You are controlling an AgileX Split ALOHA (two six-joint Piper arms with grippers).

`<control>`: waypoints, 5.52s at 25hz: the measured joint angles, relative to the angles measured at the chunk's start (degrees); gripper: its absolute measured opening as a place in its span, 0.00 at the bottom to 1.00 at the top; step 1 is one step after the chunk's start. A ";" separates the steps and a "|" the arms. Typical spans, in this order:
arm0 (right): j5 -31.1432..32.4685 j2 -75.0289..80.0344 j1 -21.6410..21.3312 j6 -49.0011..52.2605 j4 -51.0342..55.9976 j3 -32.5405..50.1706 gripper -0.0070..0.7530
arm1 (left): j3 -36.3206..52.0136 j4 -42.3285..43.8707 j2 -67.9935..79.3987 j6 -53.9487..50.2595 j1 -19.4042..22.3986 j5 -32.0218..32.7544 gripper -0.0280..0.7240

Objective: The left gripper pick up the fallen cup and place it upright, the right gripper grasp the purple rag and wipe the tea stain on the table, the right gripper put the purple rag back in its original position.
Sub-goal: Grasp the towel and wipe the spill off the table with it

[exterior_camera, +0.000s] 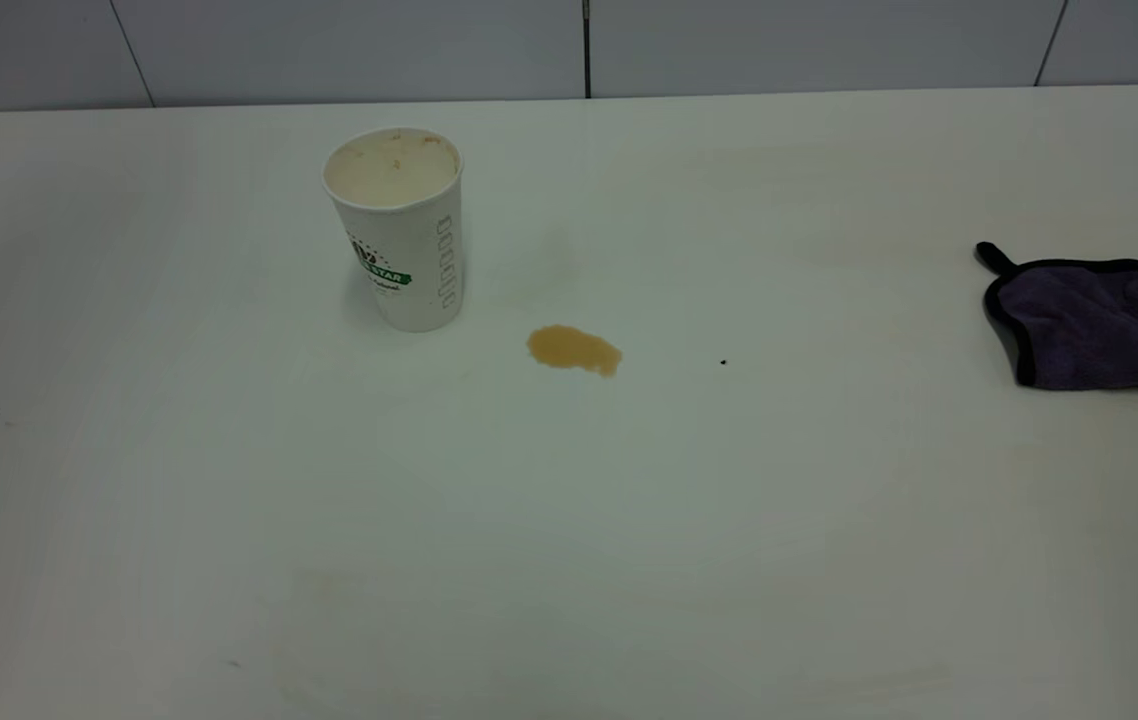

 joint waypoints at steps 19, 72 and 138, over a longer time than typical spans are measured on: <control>0.00 0.00 0.00 0.00 0.00 0.00 0.32 | 38.88 2.27 -52.19 -6.76 11.22 -1.32 0.54; -1.25 5.30 0.00 10.47 -0.86 -2.29 0.52 | 42.00 1.66 -69.61 -6.87 11.22 -1.46 0.54; -32.88 144.87 4.33 -19.66 20.27 -63.09 0.11 | 42.00 1.61 -69.61 -6.82 11.22 -1.57 0.54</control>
